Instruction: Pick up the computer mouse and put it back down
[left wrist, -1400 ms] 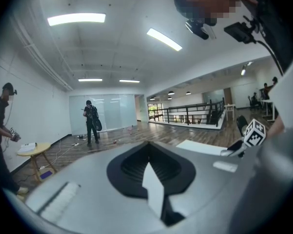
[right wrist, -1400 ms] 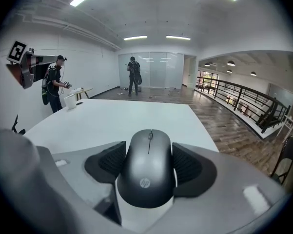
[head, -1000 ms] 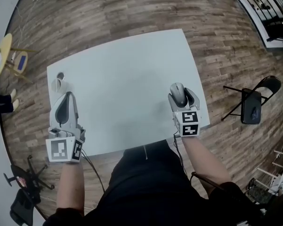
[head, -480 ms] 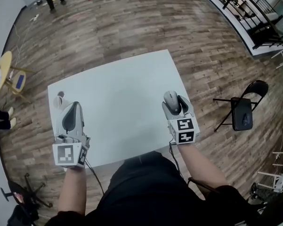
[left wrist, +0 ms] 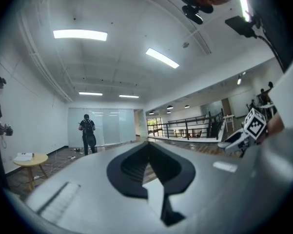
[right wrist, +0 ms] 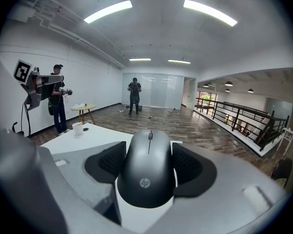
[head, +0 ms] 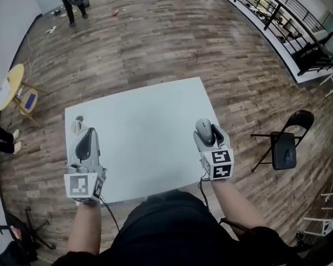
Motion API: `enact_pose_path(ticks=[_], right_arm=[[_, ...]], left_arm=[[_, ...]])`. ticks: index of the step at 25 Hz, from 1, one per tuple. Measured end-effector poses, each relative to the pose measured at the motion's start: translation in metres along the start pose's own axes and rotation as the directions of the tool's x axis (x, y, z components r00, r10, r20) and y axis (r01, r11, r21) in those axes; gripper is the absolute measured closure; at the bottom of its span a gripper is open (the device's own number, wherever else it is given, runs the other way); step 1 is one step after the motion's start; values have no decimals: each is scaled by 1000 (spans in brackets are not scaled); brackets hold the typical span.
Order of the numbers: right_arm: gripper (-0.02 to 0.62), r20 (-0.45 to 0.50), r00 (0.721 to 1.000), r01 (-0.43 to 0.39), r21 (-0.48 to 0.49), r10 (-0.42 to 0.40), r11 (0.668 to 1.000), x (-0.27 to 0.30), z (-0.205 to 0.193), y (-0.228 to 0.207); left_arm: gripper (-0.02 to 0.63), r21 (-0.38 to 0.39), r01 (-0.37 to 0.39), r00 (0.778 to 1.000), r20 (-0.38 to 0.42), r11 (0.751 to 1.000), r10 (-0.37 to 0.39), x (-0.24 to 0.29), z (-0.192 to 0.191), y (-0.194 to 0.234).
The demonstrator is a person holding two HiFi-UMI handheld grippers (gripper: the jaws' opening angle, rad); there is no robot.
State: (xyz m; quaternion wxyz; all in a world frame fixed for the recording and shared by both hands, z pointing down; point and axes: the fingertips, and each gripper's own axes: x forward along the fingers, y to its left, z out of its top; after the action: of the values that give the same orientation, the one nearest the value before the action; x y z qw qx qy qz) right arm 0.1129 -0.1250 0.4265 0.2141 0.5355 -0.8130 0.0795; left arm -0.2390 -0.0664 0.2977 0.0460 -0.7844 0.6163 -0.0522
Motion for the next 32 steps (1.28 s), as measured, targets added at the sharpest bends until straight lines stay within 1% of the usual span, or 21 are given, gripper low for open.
enact_pose_path(ticks=[4, 7, 10, 15, 19, 23, 28, 32], right_arm=[[298, 19, 1000, 0, 11, -1, 1000, -2, 9, -2], [298, 40, 999, 1, 14, -1, 1000, -3, 18, -6], [298, 57, 998, 1, 20, -2, 1000, -4, 22, -12], [298, 72, 997, 13, 27, -15, 1000, -7, 26, -19], [298, 73, 997, 26, 33, -28, 999, -7, 24, -23], [298, 78, 996, 28, 37, -31, 999, -11, 24, -24], [298, 77, 997, 30, 40, -33, 999, -10, 24, -23], [298, 74, 997, 23, 42, -26, 999, -10, 22, -22]], left_arm=[[603, -9, -22, 1000, -7, 1000, 22, -2, 1, 7], [603, 5, -23, 1000, 0, 1000, 23, 0, 6, 8], [603, 25, -18, 1000, 15, 1000, 17, 4, 13, 6], [603, 31, -25, 998, 55, 999, 23, 9, 25, 13], [603, 30, -22, 997, 69, 999, 20, 14, 29, 14], [603, 37, -3, 998, 68, 999, 0, 16, 30, 8], [603, 31, 6, 998, 58, 1000, -7, 19, 25, 11], [602, 33, -2, 999, 52, 999, 0, 18, 24, 10]])
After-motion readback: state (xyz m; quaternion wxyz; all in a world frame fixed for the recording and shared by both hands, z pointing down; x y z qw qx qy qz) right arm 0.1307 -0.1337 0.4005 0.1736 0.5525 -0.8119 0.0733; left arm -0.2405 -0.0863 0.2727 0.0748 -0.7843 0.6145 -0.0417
